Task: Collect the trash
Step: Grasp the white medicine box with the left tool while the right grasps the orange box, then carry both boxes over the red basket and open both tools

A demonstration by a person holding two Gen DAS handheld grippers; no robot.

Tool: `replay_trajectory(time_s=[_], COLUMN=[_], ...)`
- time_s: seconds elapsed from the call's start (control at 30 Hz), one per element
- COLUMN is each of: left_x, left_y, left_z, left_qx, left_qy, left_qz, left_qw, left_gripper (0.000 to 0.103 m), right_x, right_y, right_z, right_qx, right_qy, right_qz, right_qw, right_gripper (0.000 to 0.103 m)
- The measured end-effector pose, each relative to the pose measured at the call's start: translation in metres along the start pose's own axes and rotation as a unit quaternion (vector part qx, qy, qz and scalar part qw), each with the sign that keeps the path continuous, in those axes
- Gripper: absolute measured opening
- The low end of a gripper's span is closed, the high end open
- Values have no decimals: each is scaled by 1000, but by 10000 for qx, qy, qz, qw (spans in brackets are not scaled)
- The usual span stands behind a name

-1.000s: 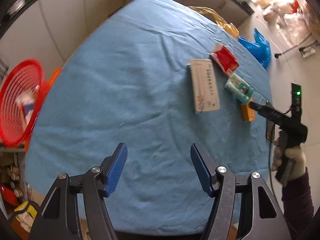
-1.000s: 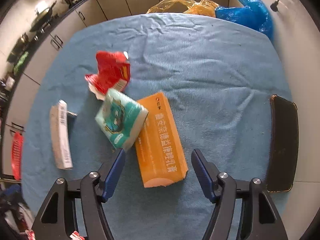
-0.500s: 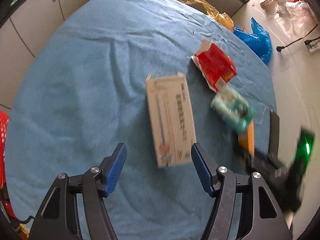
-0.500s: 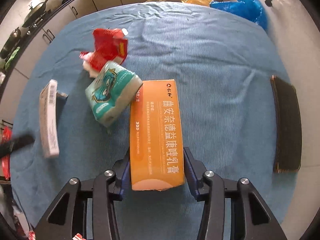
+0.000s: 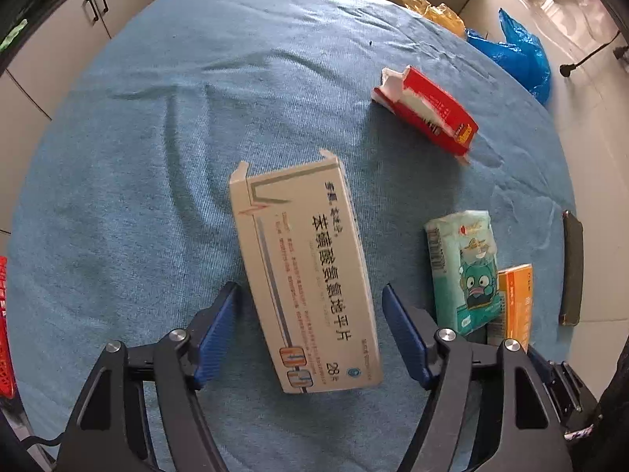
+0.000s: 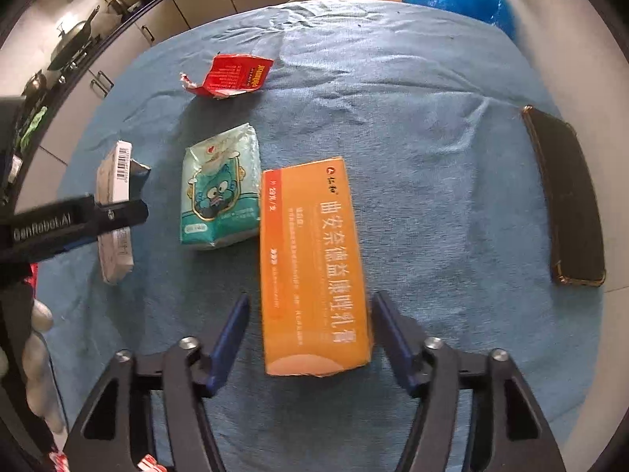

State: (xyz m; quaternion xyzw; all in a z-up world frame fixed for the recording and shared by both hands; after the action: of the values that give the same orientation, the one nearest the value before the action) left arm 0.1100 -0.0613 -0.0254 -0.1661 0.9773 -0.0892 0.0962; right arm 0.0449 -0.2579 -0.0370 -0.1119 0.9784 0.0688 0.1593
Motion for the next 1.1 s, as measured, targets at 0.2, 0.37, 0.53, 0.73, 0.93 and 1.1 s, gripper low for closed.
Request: replay_trajectory(time_s=[0.2,0.37,0.53,0.73,0.93,1.1], left_x=[12,31,45,53,54,55], left_y=[18,41,65,106,167,221], left_z=[-20,-52,-80,-106,-129,-145], left_qx=[118,379,449,443,337,266], left_qy=[13,-63,-236,-466,-627,-763], left_qz=[-18,-153,-122,-269,-722,-1212], left_qw=[9999,9991,9986,9976,9948,9893], left_gripper=[52,52,52,52,52,52], right_x=[-12,-21,-26,5,17,-5], right_y=[0,-2,1,1,31,90], right_z=[8,13,15,-2,-17,-16], right_qx=[0,107,407,167,-226,-467], right_qy=[201,273,297,269,187,87], right_qz=[157,218,244,688,667,135], right_qw=[9997,9993,9984,9971,9973,9988], right_gripper=[75,70,51,51,51,51])
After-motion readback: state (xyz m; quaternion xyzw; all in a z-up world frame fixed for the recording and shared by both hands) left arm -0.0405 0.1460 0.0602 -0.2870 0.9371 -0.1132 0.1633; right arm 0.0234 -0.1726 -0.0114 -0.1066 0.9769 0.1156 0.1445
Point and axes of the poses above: each gripper's, at about its wrist camera, not at the fingertips, and z roughly the way its jaws point, y to its left, x to its underside, the point moved 5 cm from there along z, roughly the way its jaws point, and after that the axes turned 15 degrees about -z, right-handed, at the moved point
